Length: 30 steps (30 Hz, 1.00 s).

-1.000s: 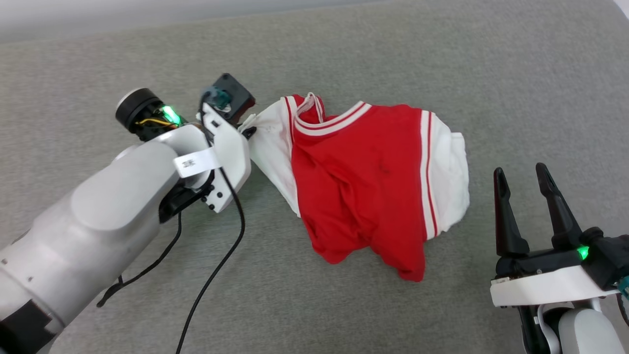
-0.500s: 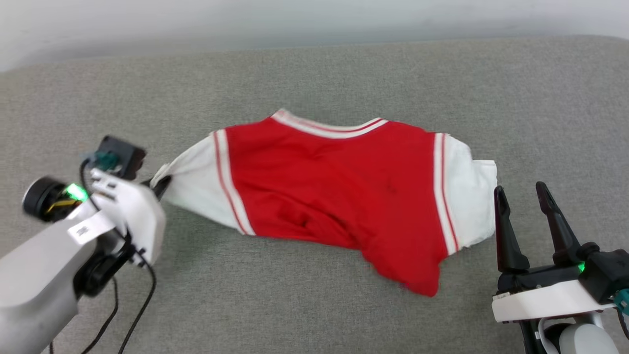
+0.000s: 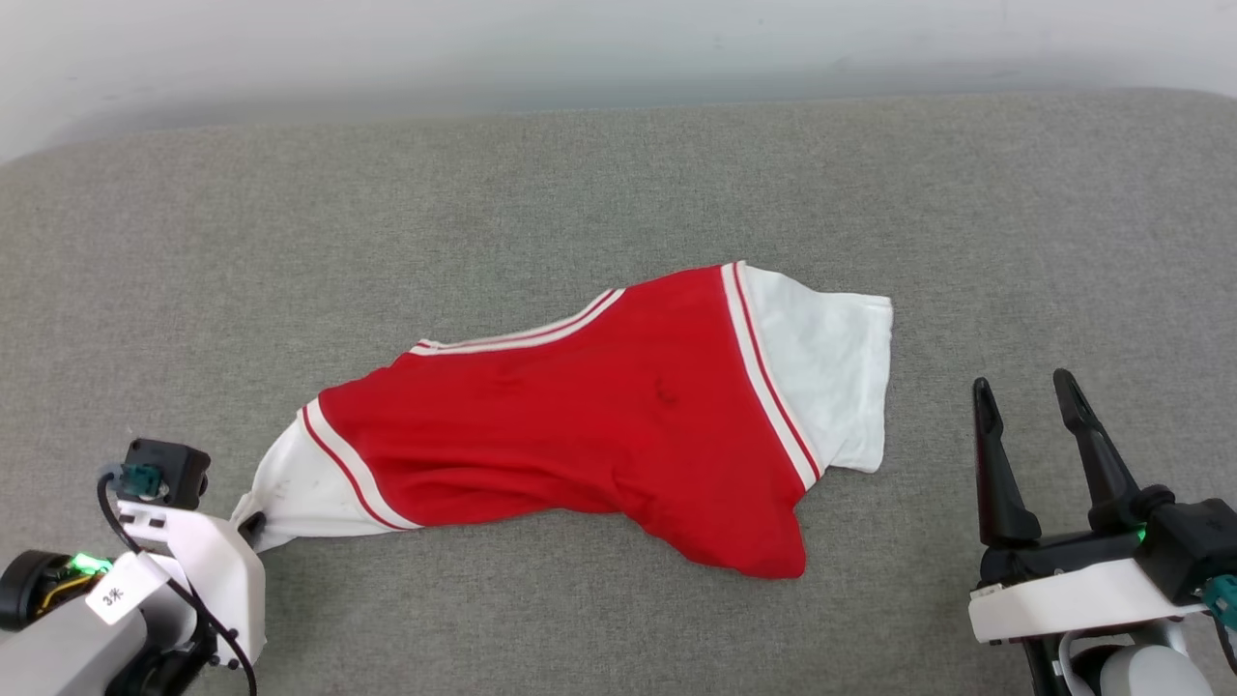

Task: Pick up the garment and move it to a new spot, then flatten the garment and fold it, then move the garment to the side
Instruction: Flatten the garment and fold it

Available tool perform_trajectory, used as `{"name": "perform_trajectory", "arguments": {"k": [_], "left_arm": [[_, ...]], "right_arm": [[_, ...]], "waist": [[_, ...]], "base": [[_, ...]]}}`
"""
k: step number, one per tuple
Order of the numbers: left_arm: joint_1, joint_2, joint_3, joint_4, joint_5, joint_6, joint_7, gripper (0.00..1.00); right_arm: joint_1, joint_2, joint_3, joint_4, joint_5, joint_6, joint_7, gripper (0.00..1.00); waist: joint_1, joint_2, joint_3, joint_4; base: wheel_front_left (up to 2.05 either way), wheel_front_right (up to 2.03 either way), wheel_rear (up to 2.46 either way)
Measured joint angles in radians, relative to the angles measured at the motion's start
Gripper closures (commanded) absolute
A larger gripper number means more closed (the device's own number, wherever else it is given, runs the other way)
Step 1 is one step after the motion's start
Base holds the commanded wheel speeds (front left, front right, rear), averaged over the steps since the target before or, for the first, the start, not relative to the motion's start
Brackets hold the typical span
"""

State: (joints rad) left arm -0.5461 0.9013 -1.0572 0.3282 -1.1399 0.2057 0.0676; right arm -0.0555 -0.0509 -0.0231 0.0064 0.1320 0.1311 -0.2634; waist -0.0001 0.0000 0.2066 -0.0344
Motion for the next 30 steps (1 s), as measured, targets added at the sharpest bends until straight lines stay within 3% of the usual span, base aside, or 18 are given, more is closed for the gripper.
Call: {"name": "perform_trajectory", "arguments": {"k": [5, 6, 7, 8, 14, 20, 26, 30], "left_arm": [[0.029, -0.049, -0.002, 0.05, -0.02, -0.012, -0.029, 1.0], [0.031, -0.06, -0.003, 0.062, -0.02, -0.013, -0.035, 0.92], [0.031, -0.069, -0.002, 0.072, -0.016, -0.012, -0.054, 0.22], [0.032, -0.081, 0.003, 0.083, -0.01, -0.009, -0.081, 0.0], [0.047, -0.146, 0.038, 0.12, 0.03, 0.032, -0.268, 0.0], [0.065, -0.192, 0.099, 0.074, 0.108, 0.09, -0.327, 0.0], [0.13, -0.262, 0.326, -0.09, 0.305, 0.174, -0.329, 0.0], [0.221, -0.321, 0.48, -0.186, 0.452, 0.202, -0.33, 0.0]], "right_arm": [[0.011, 0.0, -0.015, 0.001, -0.011, 0.0, 0.0, 0.0], [0.011, 0.0, -0.018, 0.001, -0.015, 0.0, 0.0, 0.0], [0.011, 0.0, -0.02, 0.0, -0.019, 0.0, 0.0, 0.0], [0.011, 0.0, -0.024, -0.001, -0.019, 0.0, 0.0, 0.0], [0.003, 0.0, -0.061, -0.021, -0.037, 0.0, 0.0, 0.0], [-0.065, -0.054, -0.099, -0.05, -0.026, 0.0, 0.0, 0.0], [-0.174, -0.159, -0.105, -0.061, -0.026, 0.0, 0.0, 0.0], [-0.263, -0.215, -0.105, -0.059, 0.02, 0.0, 0.0, 0.0]], "waist": [[0.0, 0.0, -0.013, 0.001], [0.0, 0.0, -0.017, 0.002], [0.0, 0.0, -0.022, 0.002], [0.0, 0.0, -0.026, 0.003], [0.0, 0.0, -0.06, 0.014], [-0.0001, 0.0, -0.077, 0.044], [0.0, 0.0, -0.067, 0.079], [0.0001, 0.0, -0.05, 0.095]], "base": [[0.0, 0.0, 0.0], [0.0, 0.0, 0.0], [0.0, 0.0, 0.0], [0.0, 0.0, 0.0], [0.0, 0.0, 0.0], [0.0, 0.0, 0.0], [0.0, 0.0, 0.0], [0.0, 0.0, 0.0]]}}
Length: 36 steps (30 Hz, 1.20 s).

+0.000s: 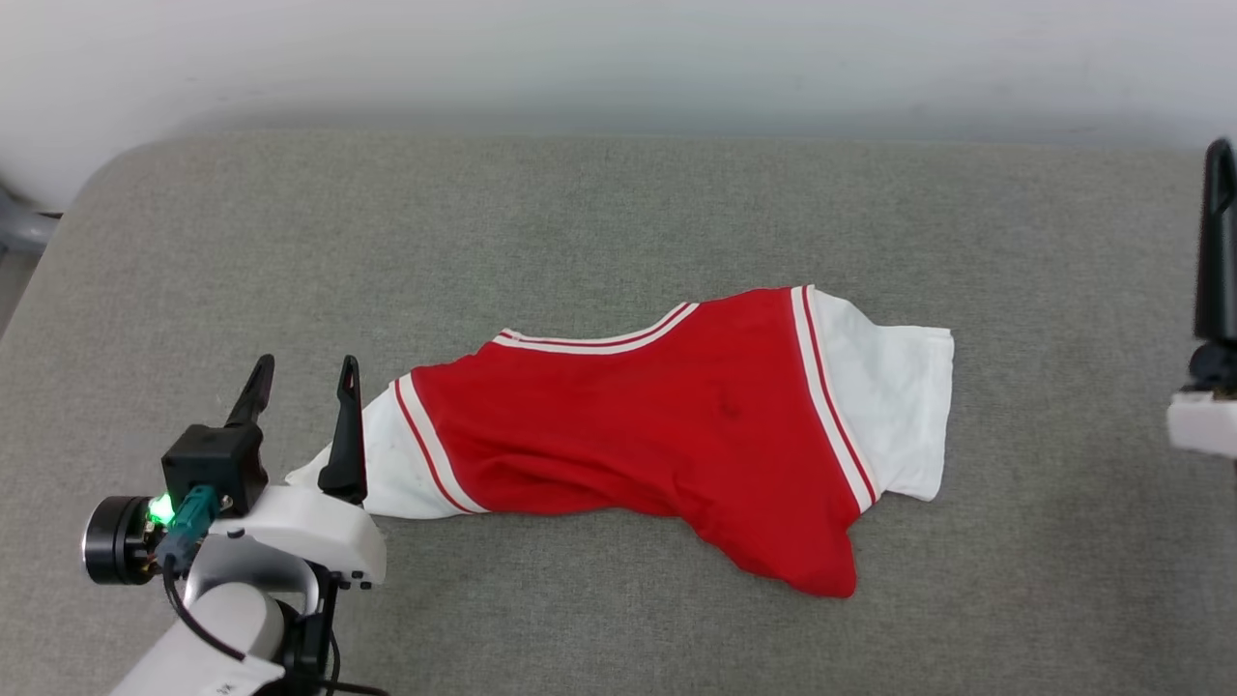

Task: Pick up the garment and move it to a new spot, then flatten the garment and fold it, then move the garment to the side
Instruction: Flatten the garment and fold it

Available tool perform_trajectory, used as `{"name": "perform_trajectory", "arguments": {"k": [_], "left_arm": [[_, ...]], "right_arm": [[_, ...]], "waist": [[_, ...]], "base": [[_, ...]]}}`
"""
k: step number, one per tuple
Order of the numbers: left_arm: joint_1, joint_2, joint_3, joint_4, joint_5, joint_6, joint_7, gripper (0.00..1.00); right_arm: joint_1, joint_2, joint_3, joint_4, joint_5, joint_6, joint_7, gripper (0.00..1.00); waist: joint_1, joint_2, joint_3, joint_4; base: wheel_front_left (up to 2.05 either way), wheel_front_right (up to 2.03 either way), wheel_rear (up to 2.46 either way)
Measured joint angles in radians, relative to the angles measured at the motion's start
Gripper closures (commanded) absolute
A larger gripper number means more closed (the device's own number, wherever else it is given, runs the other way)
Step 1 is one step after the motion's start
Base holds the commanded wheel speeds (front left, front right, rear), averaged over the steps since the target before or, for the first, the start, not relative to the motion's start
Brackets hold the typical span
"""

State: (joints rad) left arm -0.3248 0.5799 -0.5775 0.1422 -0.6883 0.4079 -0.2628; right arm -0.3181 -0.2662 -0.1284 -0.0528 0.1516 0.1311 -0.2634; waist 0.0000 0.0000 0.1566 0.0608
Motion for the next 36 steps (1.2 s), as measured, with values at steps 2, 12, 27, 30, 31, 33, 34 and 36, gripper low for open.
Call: {"name": "perform_trajectory", "arguments": {"k": [2, 12, 27, 30, 31, 33, 34, 36], "left_arm": [[0.04, -0.033, 0.06, -0.039, 0.066, 0.002, 0.0, 0.0], [0.151, -0.201, 0.243, -0.159, 0.327, -0.078, 0.0, 0.0], [0.131, -0.403, 0.341, -0.165, 0.504, -0.252, 0.0, 0.0], [0.121, -0.433, 0.359, -0.165, 0.524, -0.278, 0.0, 0.0], [0.118, -0.441, 0.365, -0.166, 0.53, -0.284, 0.0, 0.0], [0.11, -0.47, 0.389, -0.167, 0.552, -0.31, 0.0, 0.0], [0.108, -0.473, 0.395, -0.167, 0.557, -0.313, 0.0, 0.0], [0.105, -0.485, 0.405, -0.164, 0.565, -0.324, 0.0, 0.0]], "right_arm": [[-0.037, -0.051, 0.018, 0.017, 0.003, 0.0, 0.0, 0.0], [-0.192, -0.299, 0.3, 0.147, 0.203, 0.0, 0.275, 0.0], [-0.319, -0.528, 0.657, 0.235, 0.486, 0.0, 0.866, 0.0], [-0.344, -0.529, 0.676, 0.279, 0.492, 0.0, 0.9, 0.0], [-0.348, -0.524, 0.679, 0.293, 0.496, 0.0, 0.904, 0.0], [-0.368, -0.511, 0.692, 0.341, 0.501, 0.0, 0.905, 0.0], [-0.372, -0.511, 0.699, 0.351, 0.499, 0.0, 0.905, 0.0], [-0.378, -0.512, 0.714, 0.365, 0.5, 0.0, 0.906, 0.0]], "waist": [[0.0, 0.0, 0.01, 0.007], [0.0, 0.0, 0.07, 0.048], [0.0, 0.0, 0.194, 0.129], [0.0001, 0.0, 0.218, 0.145], [0.0001, 0.0, 0.225, 0.15], [0.0, 0.0, 0.256, 0.172], [0.0001, 0.0, 0.264, 0.177], [0.0, 0.0, 0.275, 0.186]], "base": [[0.0, 0.0, 0.0], [0.0, 0.0, 0.0], [0.0, 0.0, 0.0], [0.0, 0.0, 0.0], [0.0, 0.0, 0.0], [0.0, 0.0, 0.0], [0.0, 0.0, 0.0], [0.0, 0.0, 0.0]]}}
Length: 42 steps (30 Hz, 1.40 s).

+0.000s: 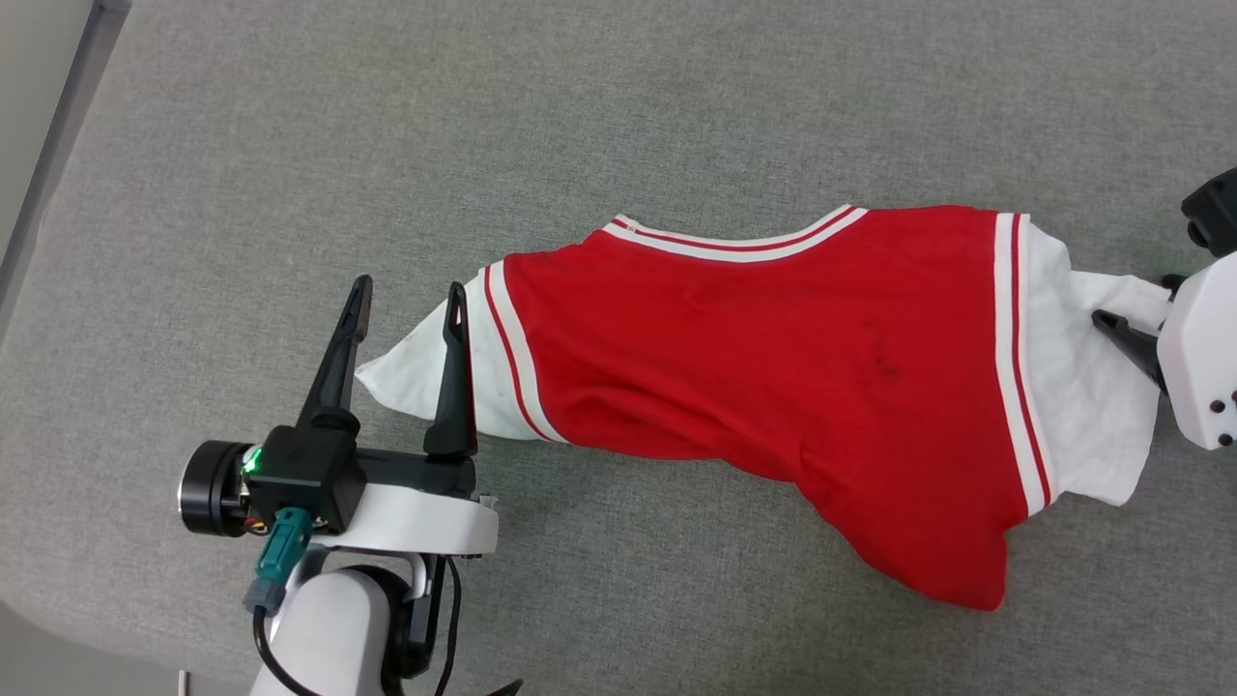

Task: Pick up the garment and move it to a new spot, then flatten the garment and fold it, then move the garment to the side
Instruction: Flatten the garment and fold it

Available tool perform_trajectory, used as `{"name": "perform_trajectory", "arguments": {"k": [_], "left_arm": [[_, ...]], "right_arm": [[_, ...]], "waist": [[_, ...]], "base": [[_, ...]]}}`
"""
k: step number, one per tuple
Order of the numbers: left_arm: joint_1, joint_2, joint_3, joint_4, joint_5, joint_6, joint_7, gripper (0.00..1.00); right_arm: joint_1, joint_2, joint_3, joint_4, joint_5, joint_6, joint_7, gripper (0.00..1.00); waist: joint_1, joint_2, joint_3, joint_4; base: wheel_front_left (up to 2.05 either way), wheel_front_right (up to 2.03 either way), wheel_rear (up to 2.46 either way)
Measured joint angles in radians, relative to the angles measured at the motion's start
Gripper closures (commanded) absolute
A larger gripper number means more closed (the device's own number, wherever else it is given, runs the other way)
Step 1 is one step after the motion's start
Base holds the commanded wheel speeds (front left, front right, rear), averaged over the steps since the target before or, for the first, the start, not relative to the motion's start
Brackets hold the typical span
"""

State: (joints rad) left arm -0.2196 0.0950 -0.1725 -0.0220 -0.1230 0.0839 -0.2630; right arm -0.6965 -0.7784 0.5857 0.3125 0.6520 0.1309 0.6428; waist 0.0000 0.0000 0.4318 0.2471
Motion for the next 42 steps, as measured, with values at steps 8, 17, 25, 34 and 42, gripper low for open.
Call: {"name": "perform_trajectory", "arguments": {"k": [8, 17, 25, 34, 42], "left_arm": [[-0.001, -0.026, 0.04, 0.006, 0.025, -0.022, 0.0, 0.0], [0.02, -0.035, 0.077, 0.034, 0.041, -0.043, 0.0, 0.0], [0.055, -0.037, 0.119, 0.049, 0.053, -0.061, 0.0, 0.0], [0.074, -0.038, 0.145, 0.067, 0.066, -0.083, 0.0, 0.0], [0.083, -0.038, 0.161, 0.085, 0.072, -0.1, 0.0, 0.0]], "right_arm": [[-0.01, -0.008, 0.037, 0.015, 0.037, -0.001, -0.045, 1.0], [0.016, -0.024, -0.03, -0.057, 0.04, 0.001, -0.203, 1.0], [0.195, -0.047, -0.246, -0.111, 0.032, 0.001, -0.279, 1.0], [0.472, 0.066, -0.49, -0.075, 0.013, 0.001, -0.277, 1.0], [0.585, 0.117, -0.587, 0.049, -0.002, 0.001, -0.287, 1.0]], "waist": [[0.0, 0.0, 0.002, 0.0], [0.0, 0.0, -0.064, -0.047], [0.0, 0.0, -0.124, -0.112], [0.0, 0.0, -0.17, -0.168], [0.0, 0.0, -0.191, -0.182]], "base": [[0.0, 0.0, 0.0], [0.0, 0.0, 0.0], [0.0, 0.0, 0.0], [0.0, 0.0, 0.0], [0.0, 0.0, 0.0]]}}
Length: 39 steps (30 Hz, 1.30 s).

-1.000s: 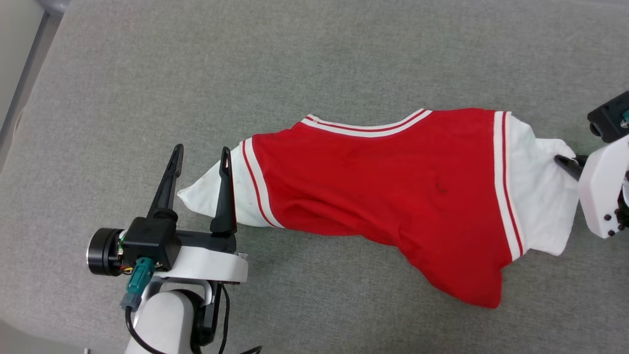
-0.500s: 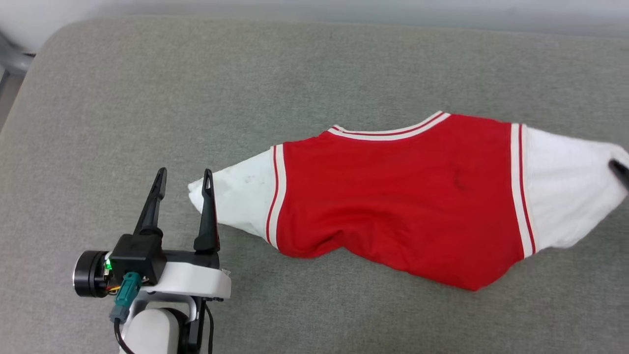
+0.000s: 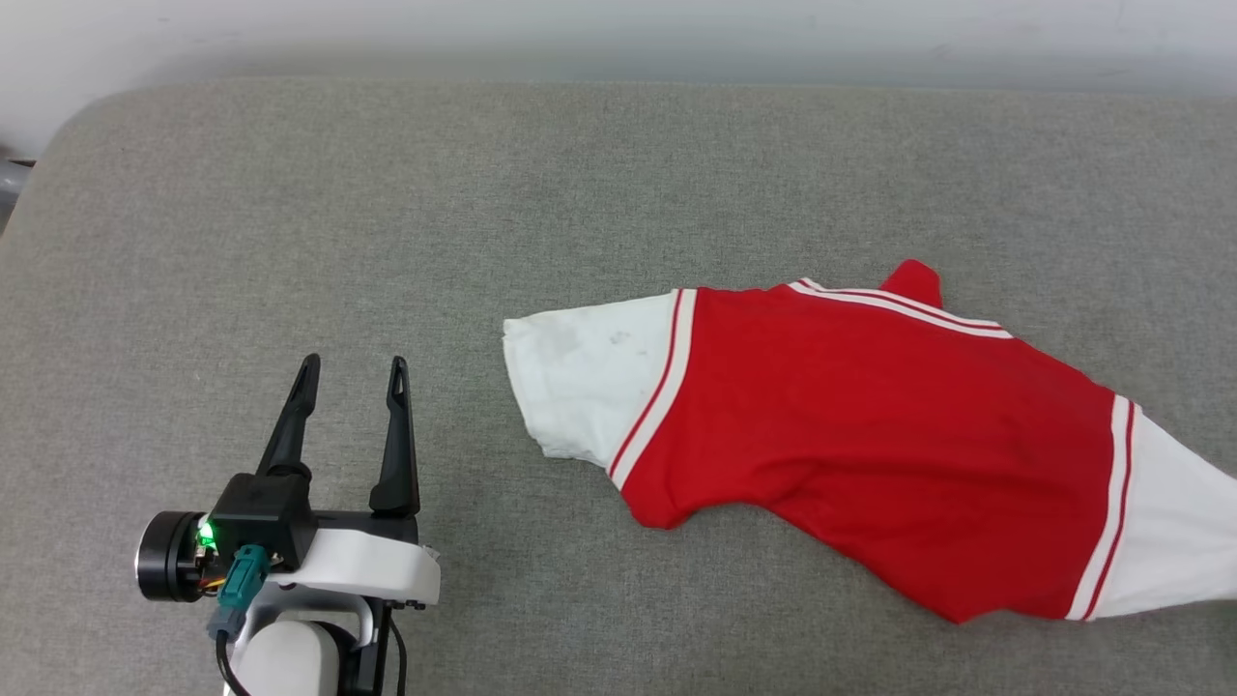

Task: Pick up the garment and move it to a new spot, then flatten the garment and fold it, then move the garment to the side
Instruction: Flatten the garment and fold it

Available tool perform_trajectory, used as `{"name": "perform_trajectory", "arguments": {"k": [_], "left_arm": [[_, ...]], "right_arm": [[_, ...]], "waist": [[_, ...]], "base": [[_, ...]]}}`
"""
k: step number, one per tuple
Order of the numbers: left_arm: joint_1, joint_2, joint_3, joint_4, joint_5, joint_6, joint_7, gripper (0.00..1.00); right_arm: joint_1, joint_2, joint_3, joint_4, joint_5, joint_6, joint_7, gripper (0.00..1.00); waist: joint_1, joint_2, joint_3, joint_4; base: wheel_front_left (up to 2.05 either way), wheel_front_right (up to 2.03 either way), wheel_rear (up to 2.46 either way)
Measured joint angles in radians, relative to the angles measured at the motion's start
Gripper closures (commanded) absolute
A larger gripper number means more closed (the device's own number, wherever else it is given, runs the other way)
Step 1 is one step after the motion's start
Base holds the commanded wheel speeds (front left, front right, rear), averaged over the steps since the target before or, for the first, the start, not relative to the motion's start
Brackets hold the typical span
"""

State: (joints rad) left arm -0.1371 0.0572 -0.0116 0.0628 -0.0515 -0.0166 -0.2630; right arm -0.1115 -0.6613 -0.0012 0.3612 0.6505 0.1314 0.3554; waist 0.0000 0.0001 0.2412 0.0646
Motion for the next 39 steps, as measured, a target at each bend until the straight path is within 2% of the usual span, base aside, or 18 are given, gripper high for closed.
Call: {"name": "perform_trajectory", "arguments": {"k": [6, 7, 8, 12, 16, 21, 28, 33, 39], "left_arm": [[0.005, 0.0, 0.015, 0.02, 0.001, -0.011, 0.0, 0.0], [0.005, 0.0, 0.018, 0.023, 0.0, -0.012, 0.0, 0.0], [0.005, 0.0, 0.02, 0.026, -0.001, -0.018, 0.0, 0.0], [0.004, 0.006, 0.025, 0.036, -0.002, -0.032, 0.0, 0.0], [-0.014, 0.035, 0.036, 0.043, 0.005, -0.045, 0.0, 0.0], [-0.078, 0.077, 0.031, 0.075, 0.009, -0.072, 0.0, 0.0], [-0.225, 0.151, -0.03, 0.157, -0.017, -0.104, 0.015, 0.0], [-0.358, 0.209, -0.105, 0.218, -0.069, -0.111, 0.126, 0.0], [-0.508, 0.297, -0.278, 0.27, -0.239, -0.113, 0.34, 0.0]], "right_arm": [[0.02, 0.031, 0.01, 0.054, 0.002, 0.0, -0.013, 0.99], [0.019, 0.036, 0.011, 0.059, -0.001, 0.0, -0.028, 0.55], [0.018, 0.04, 0.009, 0.066, -0.006, 0.0, -0.046, 0.0], [0.002, 0.055, -0.004, 0.071, -0.074, 0.0, -0.16, 0.0], [-0.033, 0.092, -0.066, 0.034, -0.174, 0.0, -0.319, 0.0], [-0.048, 0.193, -0.135, -0.061, -0.3, 0.0, -0.46, 0.0], [-0.032, 0.352, -0.145, -0.231, -0.424, 0.0, -0.538, 0.0], [-0.004, 0.428, -0.11, -0.319, -0.459, 0.0, -0.558, 0.0], [0.013, 0.467, -0.061, -0.362, -0.475, 0.0, -0.565, 0.0]], "waist": [[0.0, 0.0, -0.015, -0.006], [0.0, 0.0, -0.019, -0.007], [0.0, 0.0, -0.023, -0.009], [0.0, 0.0, -0.045, -0.018], [0.0, 0.0, -0.072, -0.031], [0.0, 0.0, -0.097, -0.054], [0.0, 0.0, -0.099, -0.081], [0.0, 0.0, -0.081, -0.1], [0.0, 0.0, -0.051, -0.129]], "base": [[0.0, 0.0, 0.0], [0.0, 0.0, 0.0], [0.0, 0.0, 0.0], [0.0, 0.0, 0.0], [0.0, 0.0, 0.0], [0.0, 0.0, 0.0], [0.0, 0.0, 0.0], [0.0, 0.0, 0.0], [0.0, 0.0, 0.0]]}}
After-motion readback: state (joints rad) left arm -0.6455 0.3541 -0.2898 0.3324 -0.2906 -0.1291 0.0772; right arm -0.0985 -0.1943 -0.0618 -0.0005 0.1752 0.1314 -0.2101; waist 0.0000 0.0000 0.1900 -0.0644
